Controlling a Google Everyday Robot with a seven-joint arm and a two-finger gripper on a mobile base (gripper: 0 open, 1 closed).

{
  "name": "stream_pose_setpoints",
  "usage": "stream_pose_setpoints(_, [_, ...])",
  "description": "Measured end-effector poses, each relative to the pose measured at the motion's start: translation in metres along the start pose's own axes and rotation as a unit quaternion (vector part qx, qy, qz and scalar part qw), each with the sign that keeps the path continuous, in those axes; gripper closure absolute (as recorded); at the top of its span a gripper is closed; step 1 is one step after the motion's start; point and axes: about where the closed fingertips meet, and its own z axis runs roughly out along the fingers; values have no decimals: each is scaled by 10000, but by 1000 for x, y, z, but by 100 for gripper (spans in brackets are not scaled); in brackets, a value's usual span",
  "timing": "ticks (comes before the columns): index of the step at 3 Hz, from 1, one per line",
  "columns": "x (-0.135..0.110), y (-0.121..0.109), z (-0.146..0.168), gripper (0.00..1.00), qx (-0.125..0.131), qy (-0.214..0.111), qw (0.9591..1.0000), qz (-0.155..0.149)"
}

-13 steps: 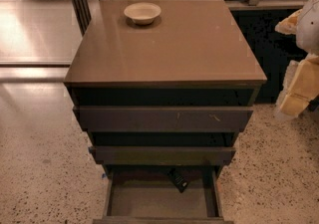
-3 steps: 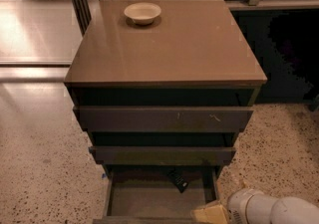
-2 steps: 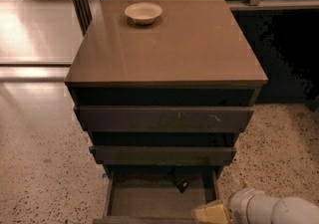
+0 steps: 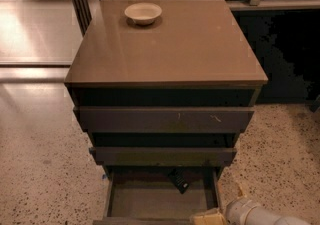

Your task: Pick rxbar chocolate from bottom drawer and place on counter

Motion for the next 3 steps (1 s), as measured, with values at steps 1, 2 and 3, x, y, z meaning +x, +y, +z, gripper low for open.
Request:
stream_pose_setpoints(1, [12,-8,33,0,-370,-330,9986,198])
stream_pose_setpoints(2, [27,2,53,0,-619,-395,9960,501])
stream_pose_setpoints(3, [29,1,52,0,-433,-403,9968,543])
